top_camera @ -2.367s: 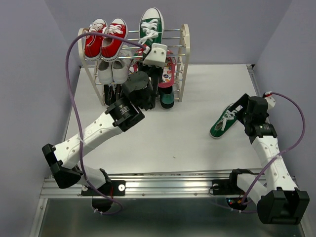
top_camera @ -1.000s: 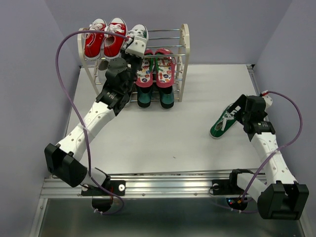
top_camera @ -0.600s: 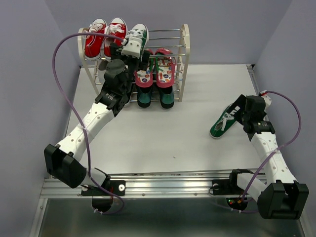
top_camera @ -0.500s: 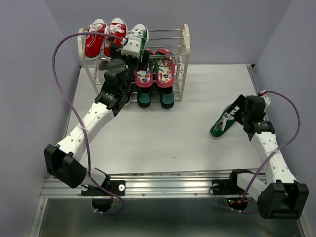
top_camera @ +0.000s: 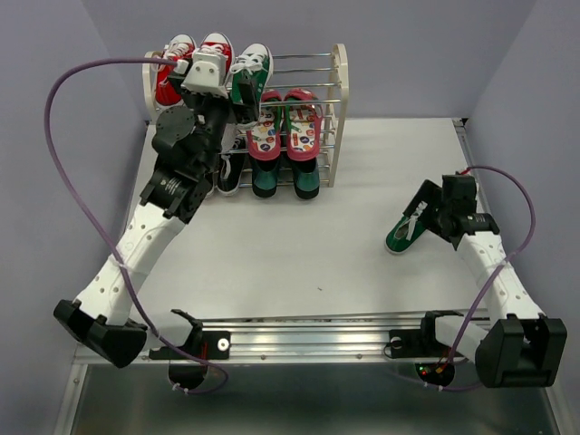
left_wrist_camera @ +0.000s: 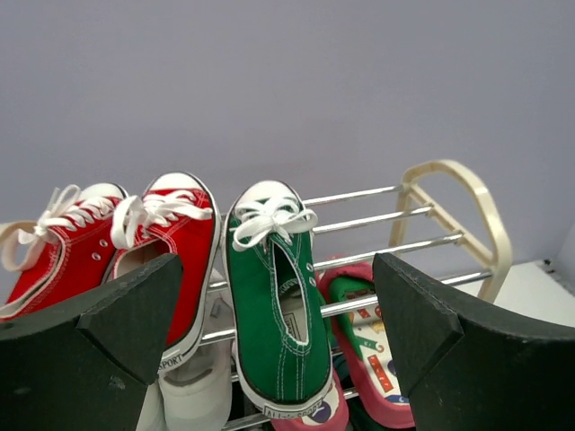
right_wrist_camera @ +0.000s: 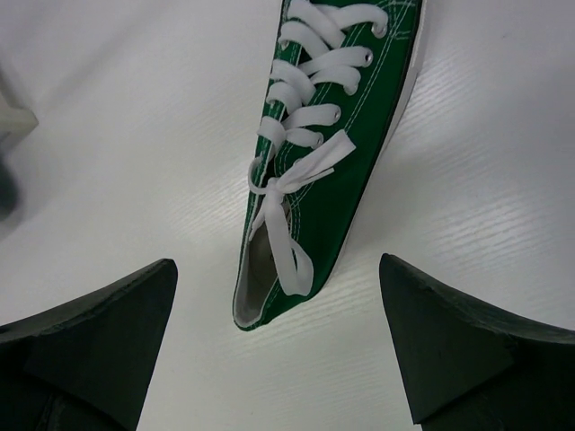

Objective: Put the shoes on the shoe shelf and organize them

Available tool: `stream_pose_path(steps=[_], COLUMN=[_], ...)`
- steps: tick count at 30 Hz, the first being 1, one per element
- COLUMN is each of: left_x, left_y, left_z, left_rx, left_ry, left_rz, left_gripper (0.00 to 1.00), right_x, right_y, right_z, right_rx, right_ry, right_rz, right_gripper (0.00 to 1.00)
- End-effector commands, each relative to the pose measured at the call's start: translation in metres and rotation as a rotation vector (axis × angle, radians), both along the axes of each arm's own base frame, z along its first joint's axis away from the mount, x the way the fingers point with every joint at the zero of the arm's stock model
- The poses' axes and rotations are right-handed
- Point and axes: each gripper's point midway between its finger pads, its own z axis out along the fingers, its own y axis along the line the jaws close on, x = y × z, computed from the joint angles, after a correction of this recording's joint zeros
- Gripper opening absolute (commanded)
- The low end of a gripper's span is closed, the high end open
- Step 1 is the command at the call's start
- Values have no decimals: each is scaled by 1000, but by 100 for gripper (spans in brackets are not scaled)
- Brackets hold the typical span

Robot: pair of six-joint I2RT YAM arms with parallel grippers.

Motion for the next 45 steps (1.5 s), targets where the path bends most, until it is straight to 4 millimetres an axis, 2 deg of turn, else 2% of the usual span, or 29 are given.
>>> stream_pose_path(steps=[1,3,4,7,9,10,12,15,18,19,20,22,23,26,27,28,29,31,33,37,38,41,44,45], left_x=[-38,-44,-41,-44,-41,-43,-44,-54,-71,-71,-73,-77,-76,-79,-83,-85,-87,-94,-97,-100,-100,-98,-96,-96], left_y=[15,19,17,16,21,26,28,33,38,38,37,43,44,53,58,61,64,71,74,78,78,77,76,77], left_z=[32,27,13,-1,-22,-19,-32,-47,-59,-73,-79,-88,-109,-144,-147,-164,-170,-184,-188,-190,-189,-191,-196,-197], left_rx=[-81,-74,-62,-31,-54,-72,-98,-180,-258,-261,-289,-320,-315,-362,-404,-403,-419,-473,-484,-494,-496,-490,-482,-483], left_ry=[-76,-71,-50,-46,-8,-11,17,52,67,94,110,125,166,254,263,293,304,311,309,308,305,310,321,322], left_rz=[-38,-38,-38,-45,-14,-2,8,4,-24,-25,-31,-14,2,59,77,94,105,129,136,149,148,150,154,159], left_gripper=[99,99,99,99,99,99,99,99,99,99,99,99,99,99,99,99,99,99,99,99,99,99,99,99], right_x=[4,7,7,12,15,17,18,16,6,5,4,4,4,4,1,0,-1,-5,-8,-12,-12,-12,-3,0], right_y=[16,18,21,20,21,20,18,17,18,21,26,33,35,39,40,41,38,32,27,18,20,17,15,14], right_z=[-1,-11,-14,-26,-34,-34,-41,-50,-66,-69,-72,-76,-76,-77,-79,-78,-78,-79,-78,-76,-75,-69,-50,-36], right_rx=[-12,-22,-25,-36,-44,-43,-45,-50,-61,-63,-66,-58,-57,-71,-91,-100,-111,-153,-170,-208,-211,-226,-270,-280], right_ry=[27,51,59,78,95,89,105,134,188,189,195,197,198,205,224,227,232,249,257,275,275,267,212,167], right_rz=[64,61,65,43,33,26,1,-25,-26,-12,11,32,37,31,30,32,21,-7,-28,-61,-57,-66,-26,-18], right_gripper=[100,100,100,100,100,100,100,99,98,98,91,84,83,81,81,80,79,69,58,38,30,19,1,1])
